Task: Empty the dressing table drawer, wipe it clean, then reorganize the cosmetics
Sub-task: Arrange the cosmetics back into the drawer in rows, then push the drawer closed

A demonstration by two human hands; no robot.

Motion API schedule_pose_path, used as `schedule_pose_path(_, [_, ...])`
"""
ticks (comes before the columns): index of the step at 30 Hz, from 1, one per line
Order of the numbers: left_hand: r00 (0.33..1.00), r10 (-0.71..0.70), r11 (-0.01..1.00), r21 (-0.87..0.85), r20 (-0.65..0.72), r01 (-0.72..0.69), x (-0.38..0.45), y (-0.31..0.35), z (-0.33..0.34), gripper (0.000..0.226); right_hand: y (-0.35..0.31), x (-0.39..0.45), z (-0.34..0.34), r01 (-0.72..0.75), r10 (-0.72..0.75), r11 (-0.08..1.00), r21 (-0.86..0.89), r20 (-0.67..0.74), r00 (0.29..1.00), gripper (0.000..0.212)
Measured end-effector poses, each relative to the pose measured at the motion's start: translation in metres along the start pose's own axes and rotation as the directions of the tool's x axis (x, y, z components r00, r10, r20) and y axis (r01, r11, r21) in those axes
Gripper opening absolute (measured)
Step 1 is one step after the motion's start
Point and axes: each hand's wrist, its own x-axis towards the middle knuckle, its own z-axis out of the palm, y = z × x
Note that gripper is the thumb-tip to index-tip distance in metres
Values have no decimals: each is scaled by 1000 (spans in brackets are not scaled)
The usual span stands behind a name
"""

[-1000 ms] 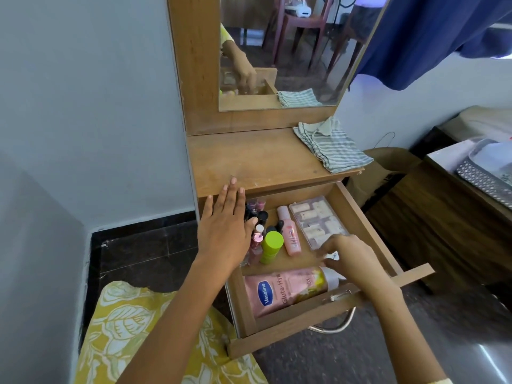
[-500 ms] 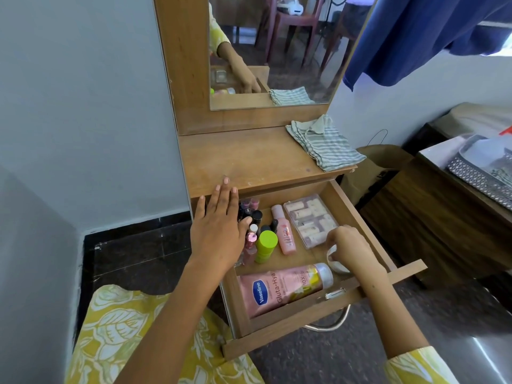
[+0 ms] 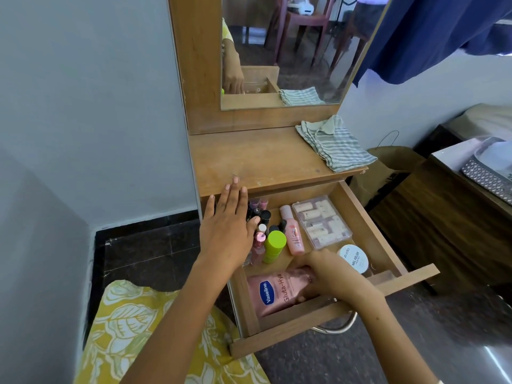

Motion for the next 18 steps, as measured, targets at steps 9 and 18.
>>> schedule_pose_path(9, [1000,1,1000,-3,10,-1,-1,0,-2,62,-6,9,-1,1,-1,1000,4,-31,1000,52])
schedule_pose_path(18, [1000,-5,1000,9,31,4,-1,0,-1,62,-7,6,-4,13,-13,1000,16,-45,999,51])
